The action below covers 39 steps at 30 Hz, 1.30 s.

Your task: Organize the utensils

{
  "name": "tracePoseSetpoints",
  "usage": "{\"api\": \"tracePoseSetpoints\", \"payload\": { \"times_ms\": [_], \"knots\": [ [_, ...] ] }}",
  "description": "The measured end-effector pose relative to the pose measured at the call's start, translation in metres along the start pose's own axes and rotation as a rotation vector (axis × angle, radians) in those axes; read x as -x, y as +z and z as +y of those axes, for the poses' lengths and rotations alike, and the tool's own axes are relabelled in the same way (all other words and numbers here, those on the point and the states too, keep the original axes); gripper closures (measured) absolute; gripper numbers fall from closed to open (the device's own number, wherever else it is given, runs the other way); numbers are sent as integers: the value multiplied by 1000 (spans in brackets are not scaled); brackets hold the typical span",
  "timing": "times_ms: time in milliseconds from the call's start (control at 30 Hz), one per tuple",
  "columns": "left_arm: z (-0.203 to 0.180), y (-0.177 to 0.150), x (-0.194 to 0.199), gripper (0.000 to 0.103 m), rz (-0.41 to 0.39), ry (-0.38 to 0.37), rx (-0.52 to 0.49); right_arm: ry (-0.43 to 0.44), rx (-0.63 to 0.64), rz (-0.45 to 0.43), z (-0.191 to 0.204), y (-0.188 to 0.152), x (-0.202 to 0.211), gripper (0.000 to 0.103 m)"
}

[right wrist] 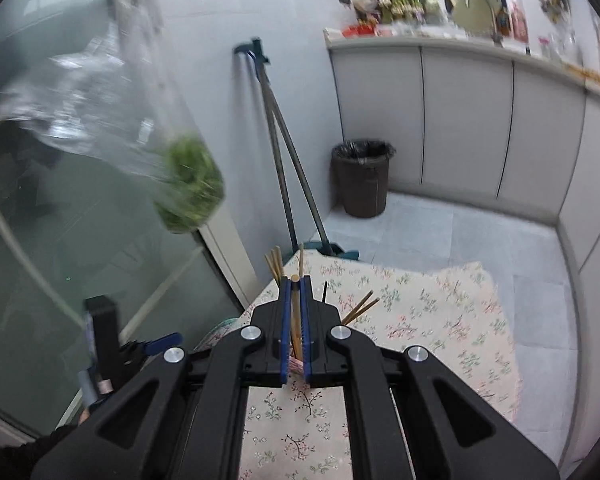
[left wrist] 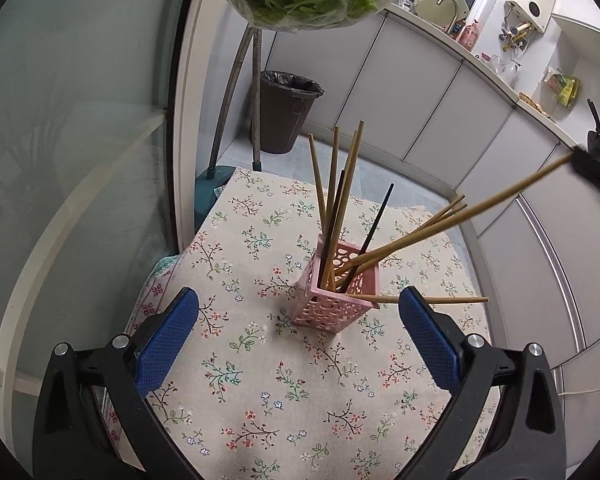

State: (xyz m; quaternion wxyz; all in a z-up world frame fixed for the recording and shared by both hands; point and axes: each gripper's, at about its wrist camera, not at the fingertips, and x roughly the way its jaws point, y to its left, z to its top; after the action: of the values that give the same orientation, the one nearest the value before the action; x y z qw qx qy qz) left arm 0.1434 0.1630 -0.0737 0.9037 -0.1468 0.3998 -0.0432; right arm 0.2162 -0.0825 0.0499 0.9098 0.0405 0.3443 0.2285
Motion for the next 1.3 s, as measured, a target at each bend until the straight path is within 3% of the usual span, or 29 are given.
{"api": "tracePoseSetpoints", "payload": {
  "times_ms": [167, 467, 567, 600, 667, 833, 900, 1067, 1300],
  "knots": [
    [0, 1, -1, 7, 3, -9, 4, -26, -45, 54, -16, -11, -45, 99],
    [-4, 1, -5, 7, 12, -20, -18, 4, -142, 127, -38, -14, -92, 98],
    [-10, 0, -6, 7, 11, -22, -37, 20, -166, 114, -40, -14, -93, 89],
    [-11, -1, -5, 7, 12, -23, -42, 33, -176, 103, -41, -13, -90, 75],
    [-14, -2, -5, 7, 13, -24, -50, 43, -182, 66, -41, -10, -78, 60],
    [-32, -4, 6, 7, -4, -36, -83, -6, -144, -5, -38, -5, -28, 55],
    [-44, -6, 16, 7, -23, -32, -112, -64, -118, -53, -35, -9, -1, 31],
    [-79, -15, 52, 7, -92, -7, -194, -216, -57, -144, -23, -41, 68, 8],
    [-121, -34, 106, 7, -167, 53, -260, -388, -75, -203, -21, -86, 137, 6]
  ]
}}
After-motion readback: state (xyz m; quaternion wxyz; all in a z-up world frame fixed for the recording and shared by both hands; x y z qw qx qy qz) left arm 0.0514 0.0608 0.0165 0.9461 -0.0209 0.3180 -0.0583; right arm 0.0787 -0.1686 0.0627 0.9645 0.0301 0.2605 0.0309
